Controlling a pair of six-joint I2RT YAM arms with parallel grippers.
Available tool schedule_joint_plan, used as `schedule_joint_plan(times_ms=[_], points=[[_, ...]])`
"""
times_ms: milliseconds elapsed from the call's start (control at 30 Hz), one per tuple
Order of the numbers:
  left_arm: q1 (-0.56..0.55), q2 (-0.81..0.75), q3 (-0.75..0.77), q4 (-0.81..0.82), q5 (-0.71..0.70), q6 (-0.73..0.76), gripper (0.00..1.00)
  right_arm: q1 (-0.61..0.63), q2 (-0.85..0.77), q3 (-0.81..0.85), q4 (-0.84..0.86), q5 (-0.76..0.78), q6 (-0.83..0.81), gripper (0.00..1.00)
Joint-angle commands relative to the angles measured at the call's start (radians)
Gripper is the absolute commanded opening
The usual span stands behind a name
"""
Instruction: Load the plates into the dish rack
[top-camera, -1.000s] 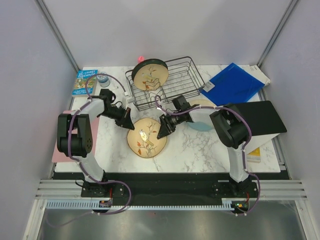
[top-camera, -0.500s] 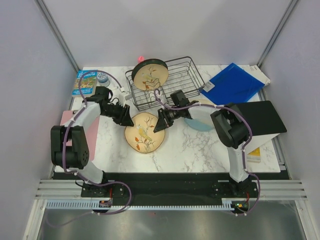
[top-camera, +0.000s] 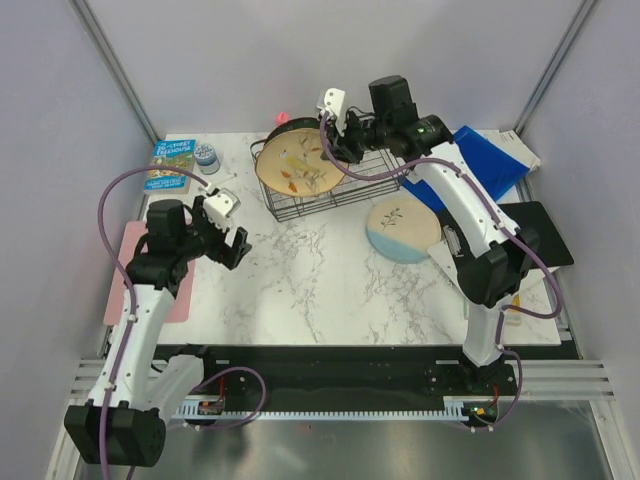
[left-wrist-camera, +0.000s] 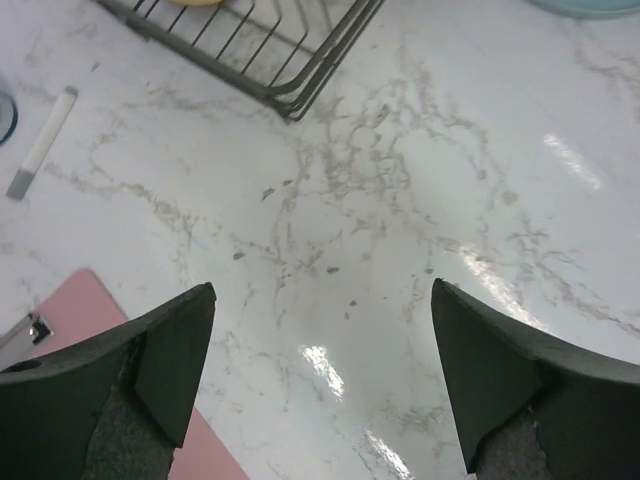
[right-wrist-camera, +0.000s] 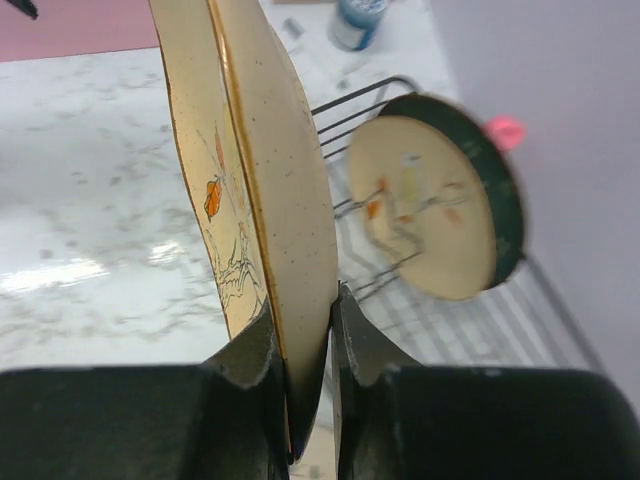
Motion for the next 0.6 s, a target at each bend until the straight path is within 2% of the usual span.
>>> schedule_joint_plan(times_ms=[0, 100, 267, 567], points=[[0.01, 0.058, -0.106, 0.28, -0.308, -0.154, 0.95, 0.009, -0.042, 0.07, 0.109, 0.108, -0.331, 0.0], [0.016, 0.078, -0.104, 0.312, -0.345, -0.185, 0.95, 0.009, -0.062, -0.049, 0.259, 0.143, -0.498, 0.0], [0.018, 0.095, -0.1, 0.32, -0.342, -0.188, 0.95, 0.012, -0.02, -0.07, 0.423, 0.204, -0.568, 0.0], [0.016, 0.08, -0.163, 0.325, -0.276, -0.232, 0.94, 0.018, 0.079, 0.02, 0.462, 0.272, -0.655, 0.0]])
